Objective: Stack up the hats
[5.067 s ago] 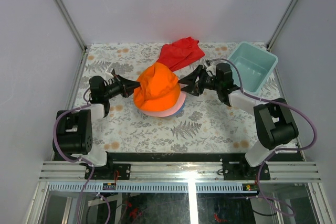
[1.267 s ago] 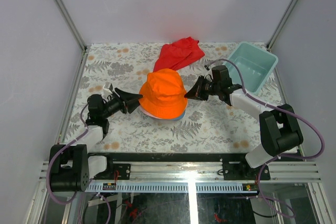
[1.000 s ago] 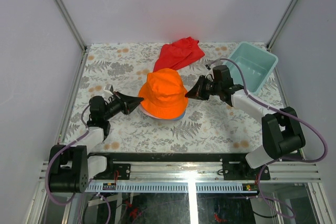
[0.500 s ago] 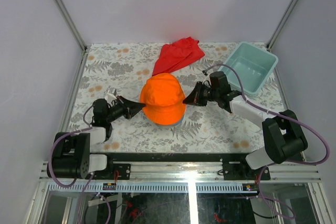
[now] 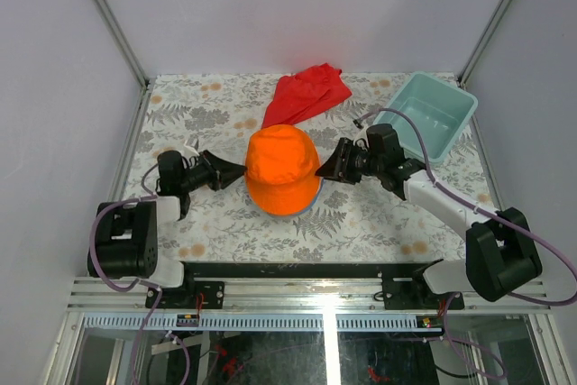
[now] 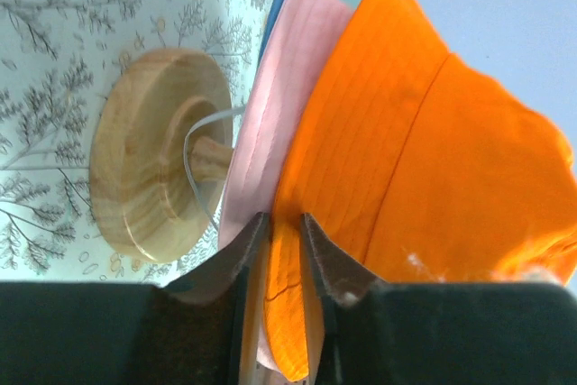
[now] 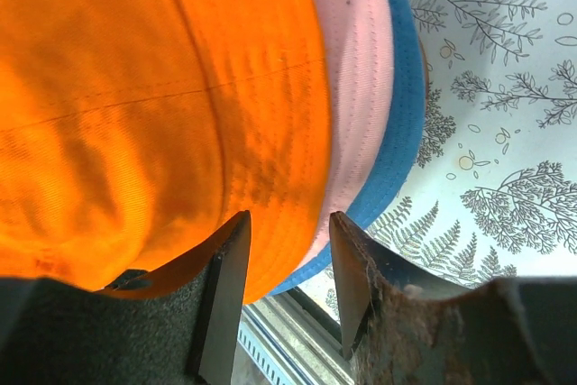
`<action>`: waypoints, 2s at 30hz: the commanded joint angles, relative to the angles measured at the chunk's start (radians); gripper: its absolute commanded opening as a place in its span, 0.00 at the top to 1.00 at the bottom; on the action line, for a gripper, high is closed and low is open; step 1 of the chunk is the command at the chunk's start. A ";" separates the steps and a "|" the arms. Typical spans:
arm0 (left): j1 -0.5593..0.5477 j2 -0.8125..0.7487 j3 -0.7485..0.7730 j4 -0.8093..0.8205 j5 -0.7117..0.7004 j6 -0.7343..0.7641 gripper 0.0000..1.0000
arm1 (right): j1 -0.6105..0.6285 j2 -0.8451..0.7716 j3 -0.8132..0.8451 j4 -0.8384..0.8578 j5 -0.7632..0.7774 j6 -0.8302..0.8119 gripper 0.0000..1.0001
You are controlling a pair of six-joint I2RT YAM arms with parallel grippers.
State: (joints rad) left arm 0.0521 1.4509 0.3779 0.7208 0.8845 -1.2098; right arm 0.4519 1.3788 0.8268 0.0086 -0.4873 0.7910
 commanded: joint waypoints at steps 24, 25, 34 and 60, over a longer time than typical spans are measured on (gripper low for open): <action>0.112 -0.425 -0.069 -0.207 0.018 -0.159 0.67 | -0.093 0.118 0.191 0.031 -0.006 -0.050 0.49; 0.099 -0.440 -0.090 -0.189 0.012 -0.189 0.68 | -0.093 0.138 0.204 0.041 -0.017 -0.043 0.49; -0.084 -0.633 -0.135 -0.511 -0.179 -0.217 0.75 | -0.094 0.325 0.380 -0.021 0.018 -0.071 0.51; -0.245 -0.199 0.128 -0.400 -0.247 -0.151 0.73 | -0.040 0.331 0.333 -0.052 -0.060 -0.105 0.52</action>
State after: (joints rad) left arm -0.1955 1.2175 0.4404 0.2649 0.6228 -1.4296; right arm 0.4030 1.8427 1.2419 -0.0208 -0.5251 0.7223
